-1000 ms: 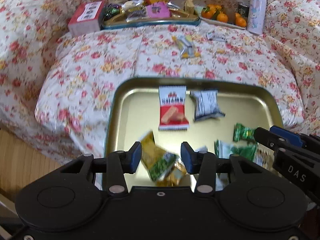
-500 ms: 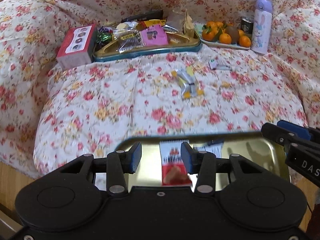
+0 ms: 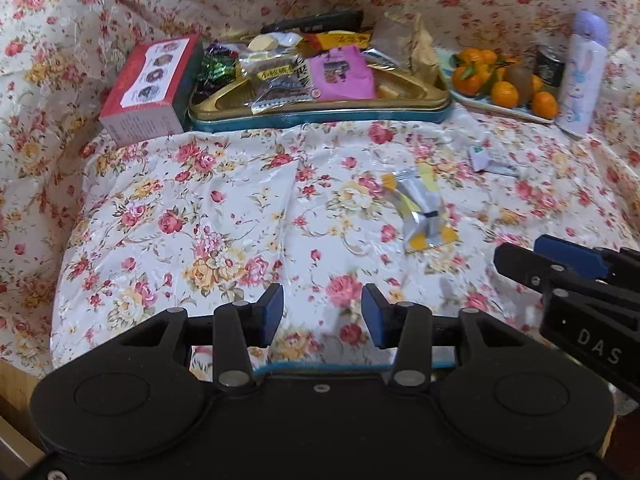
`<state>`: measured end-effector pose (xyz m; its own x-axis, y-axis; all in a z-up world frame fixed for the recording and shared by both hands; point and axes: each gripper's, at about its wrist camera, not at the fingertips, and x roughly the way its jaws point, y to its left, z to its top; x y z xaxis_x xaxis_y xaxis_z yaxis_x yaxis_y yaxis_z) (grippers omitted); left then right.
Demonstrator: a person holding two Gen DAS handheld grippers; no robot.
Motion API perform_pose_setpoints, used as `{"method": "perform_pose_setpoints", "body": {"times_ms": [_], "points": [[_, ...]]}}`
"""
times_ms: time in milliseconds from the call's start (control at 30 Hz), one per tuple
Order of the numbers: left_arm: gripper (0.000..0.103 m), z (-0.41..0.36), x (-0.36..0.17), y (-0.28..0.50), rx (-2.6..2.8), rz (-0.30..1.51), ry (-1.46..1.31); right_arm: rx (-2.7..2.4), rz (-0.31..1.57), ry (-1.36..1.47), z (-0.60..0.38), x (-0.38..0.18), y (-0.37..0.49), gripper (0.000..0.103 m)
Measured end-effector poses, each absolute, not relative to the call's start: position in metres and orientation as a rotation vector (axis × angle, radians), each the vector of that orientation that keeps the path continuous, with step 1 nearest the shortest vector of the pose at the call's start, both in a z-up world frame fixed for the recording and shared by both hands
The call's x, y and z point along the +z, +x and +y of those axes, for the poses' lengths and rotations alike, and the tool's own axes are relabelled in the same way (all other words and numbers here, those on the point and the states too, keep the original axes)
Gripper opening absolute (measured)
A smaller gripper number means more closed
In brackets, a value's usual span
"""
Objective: Organize snacks
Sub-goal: 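Move both tools back toward the silver-yellow packet on the sofa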
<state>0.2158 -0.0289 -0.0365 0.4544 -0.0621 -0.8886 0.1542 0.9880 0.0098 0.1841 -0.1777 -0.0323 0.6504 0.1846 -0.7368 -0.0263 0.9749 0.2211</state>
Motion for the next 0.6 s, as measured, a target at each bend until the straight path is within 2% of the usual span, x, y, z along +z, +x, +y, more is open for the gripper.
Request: {"method": "perform_pose_setpoints", "body": {"times_ms": [333,400,600], "points": [[0.052,-0.017,-0.057,0.241,-0.106,1.133,0.068,0.177,0.892,0.139,-0.159,-0.056,0.239,0.049],[0.052,-0.015,-0.06,0.244,-0.102,1.14,0.066,0.184,0.902,0.116,-0.155,-0.062,0.249,0.053],[0.052,-0.009,-0.068,0.25,-0.091,1.155,0.061,0.175,0.952,0.065,-0.147,-0.083,0.271,0.053]]}}
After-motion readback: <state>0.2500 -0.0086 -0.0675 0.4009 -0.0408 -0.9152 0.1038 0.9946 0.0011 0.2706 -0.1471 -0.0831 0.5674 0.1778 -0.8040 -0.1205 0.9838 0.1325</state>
